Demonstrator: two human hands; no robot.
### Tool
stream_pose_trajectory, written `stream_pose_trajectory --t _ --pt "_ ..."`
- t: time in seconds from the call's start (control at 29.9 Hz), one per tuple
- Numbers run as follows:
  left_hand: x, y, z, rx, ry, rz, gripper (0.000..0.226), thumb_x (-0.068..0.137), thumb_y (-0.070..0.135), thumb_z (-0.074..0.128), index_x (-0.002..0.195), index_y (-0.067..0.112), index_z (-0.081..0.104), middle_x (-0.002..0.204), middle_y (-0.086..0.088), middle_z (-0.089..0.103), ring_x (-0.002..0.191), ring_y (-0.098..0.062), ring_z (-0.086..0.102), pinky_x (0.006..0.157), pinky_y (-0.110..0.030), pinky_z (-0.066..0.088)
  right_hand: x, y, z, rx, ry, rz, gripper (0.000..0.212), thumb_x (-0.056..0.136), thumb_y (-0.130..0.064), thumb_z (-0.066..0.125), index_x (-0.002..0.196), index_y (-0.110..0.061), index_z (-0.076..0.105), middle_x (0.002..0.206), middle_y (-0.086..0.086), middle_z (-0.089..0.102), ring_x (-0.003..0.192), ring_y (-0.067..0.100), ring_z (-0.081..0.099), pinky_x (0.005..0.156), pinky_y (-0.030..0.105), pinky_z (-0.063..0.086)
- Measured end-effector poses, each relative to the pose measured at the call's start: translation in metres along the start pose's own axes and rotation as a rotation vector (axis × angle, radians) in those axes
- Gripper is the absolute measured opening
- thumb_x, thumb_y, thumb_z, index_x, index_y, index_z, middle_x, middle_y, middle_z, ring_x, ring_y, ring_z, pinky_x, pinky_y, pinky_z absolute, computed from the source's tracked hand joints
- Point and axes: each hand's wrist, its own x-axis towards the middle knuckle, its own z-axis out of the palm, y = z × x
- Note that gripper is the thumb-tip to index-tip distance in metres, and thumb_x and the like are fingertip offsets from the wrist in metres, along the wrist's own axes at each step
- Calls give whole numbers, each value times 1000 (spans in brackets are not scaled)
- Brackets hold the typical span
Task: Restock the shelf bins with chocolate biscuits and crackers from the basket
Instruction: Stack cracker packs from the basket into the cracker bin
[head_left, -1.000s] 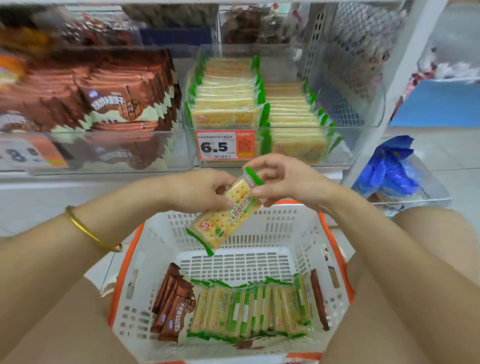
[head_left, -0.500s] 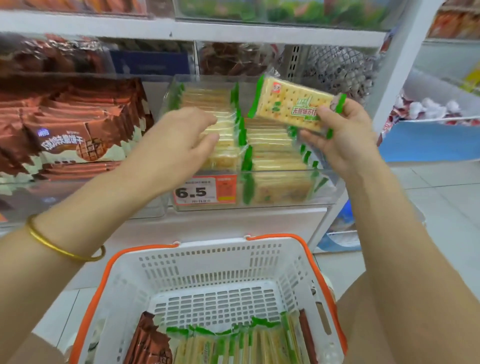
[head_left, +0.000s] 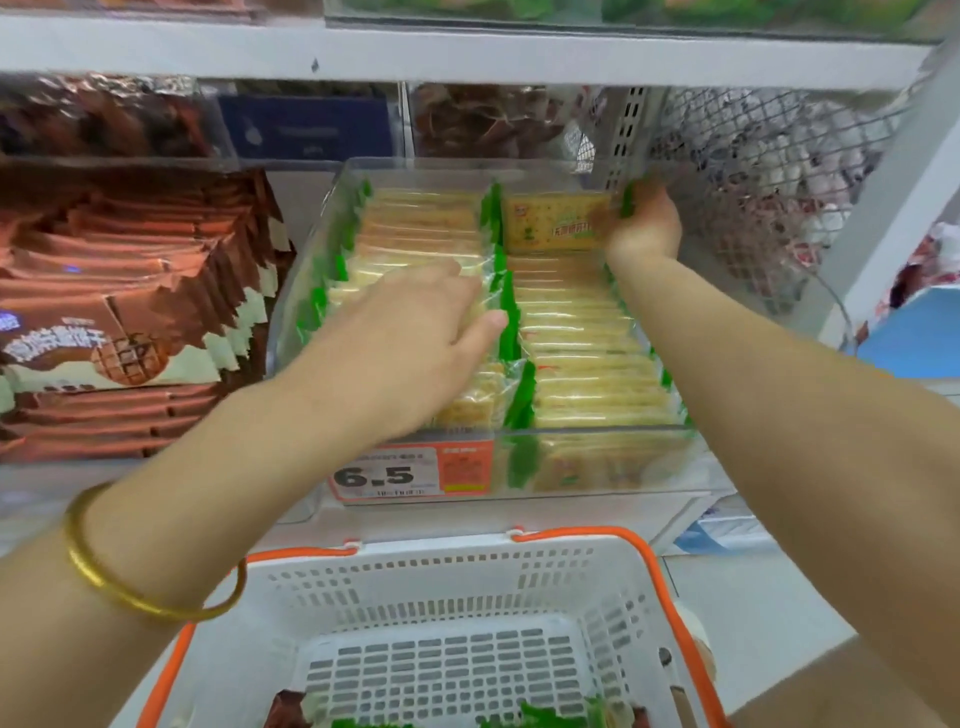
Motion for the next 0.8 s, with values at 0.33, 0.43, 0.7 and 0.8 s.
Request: stream_pose_trajectory --t 0.33,0.43,0.7,0.8 --pt "-2 1 -1 -21 -7 2 69 90 58 16 142 19 40 153 -3 32 140 -20 28 114 -43 26 0 -5 9 -119 -5 41 61 81 -31 72 127 -10 38 128 10 54 119 32 52 98 49 44" --pt "-2 1 -2 -23 12 6 58 95 51 26 138 18 45 152 -4 34 140 -20 29 115 -41 25 -1 -7 6 -173 5 59 65 82 -31 72 130 -10 34 134 12 50 126 33 44 100 50 42" --pt "-19 3 -3 -31 153 75 68 87 53 19 123 11 57 127 -7 55 122 -25 46 105 -42 37 -23 -8 -11 -179 -10 91 71 79 -26 76 132 -7 33 135 14 47 126 34 44 102 45 42" --pt "-45 12 -5 -39 277 136 52 92 40 30 124 9 58 129 -7 55 122 -25 47 103 -41 38 -42 -9 -23 -190 29 5 66 81 -23 74 130 -3 34 135 16 46 127 34 43 103 44 40"
